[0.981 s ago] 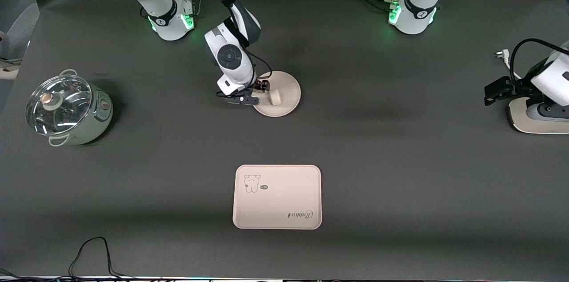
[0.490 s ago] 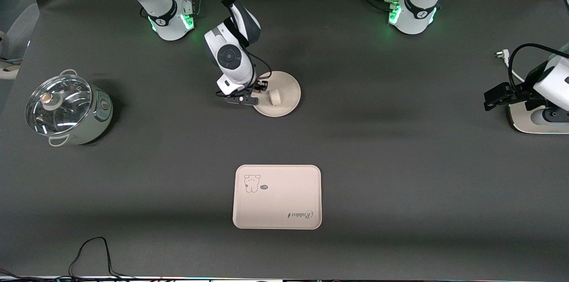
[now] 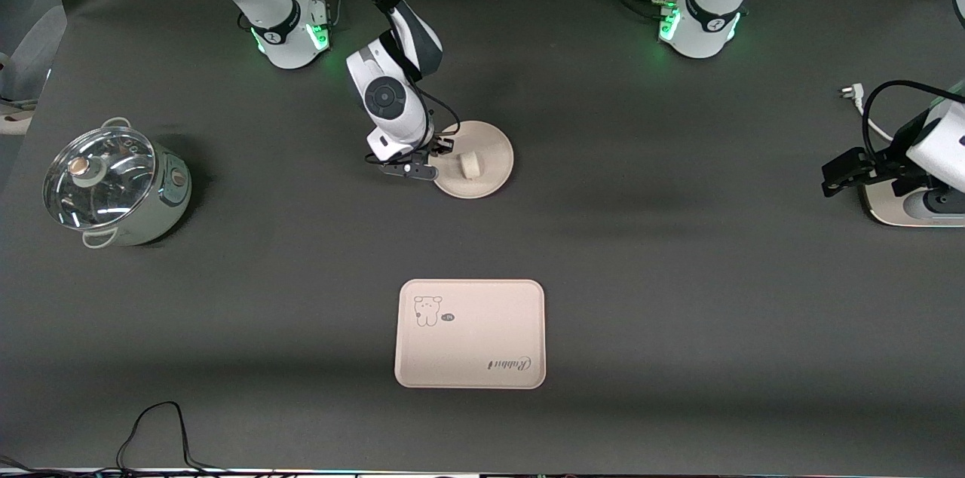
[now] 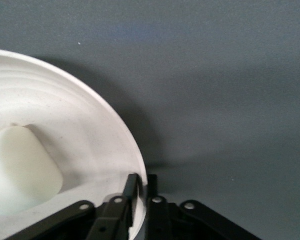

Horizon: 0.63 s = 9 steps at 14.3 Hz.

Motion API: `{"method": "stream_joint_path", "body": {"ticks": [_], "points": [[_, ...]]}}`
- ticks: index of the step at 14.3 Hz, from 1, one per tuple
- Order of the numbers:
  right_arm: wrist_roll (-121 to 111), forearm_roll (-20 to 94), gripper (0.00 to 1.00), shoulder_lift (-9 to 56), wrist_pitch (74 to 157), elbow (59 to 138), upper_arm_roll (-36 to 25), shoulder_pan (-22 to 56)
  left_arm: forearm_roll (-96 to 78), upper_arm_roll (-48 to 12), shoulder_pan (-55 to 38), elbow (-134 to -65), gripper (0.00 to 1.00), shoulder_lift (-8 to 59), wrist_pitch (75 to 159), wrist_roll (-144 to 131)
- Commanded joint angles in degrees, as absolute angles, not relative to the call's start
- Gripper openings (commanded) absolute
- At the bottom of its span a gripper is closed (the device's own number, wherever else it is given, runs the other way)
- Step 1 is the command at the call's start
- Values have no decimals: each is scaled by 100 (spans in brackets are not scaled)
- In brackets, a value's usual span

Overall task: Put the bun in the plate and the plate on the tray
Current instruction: 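Close the right gripper on the plate rim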

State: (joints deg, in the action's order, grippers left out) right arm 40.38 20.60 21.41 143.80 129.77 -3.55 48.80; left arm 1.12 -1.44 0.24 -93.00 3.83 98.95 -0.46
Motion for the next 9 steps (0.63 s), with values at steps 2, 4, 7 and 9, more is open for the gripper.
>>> {"method": "stream_joint_path", "body": {"ticks": [2,4,7,9], "points": [[4043,2197,0,2013,14379,13087,-413,4957,70,-149,-9,-9597,100,194,10116,-132],[4008,2197,0,1978,14379,13078,-431,4948,70,-149,-9,-9650,100,158,10107,-141],[3973,2188,0,1864,13986,12965,-500,4878,70,-149,-9,-9642,100,167,10116,-141],[3886,2188,0,1837,13310,12632,-702,4878,70,-149,0,-9624,100,184,10134,-141]]}}
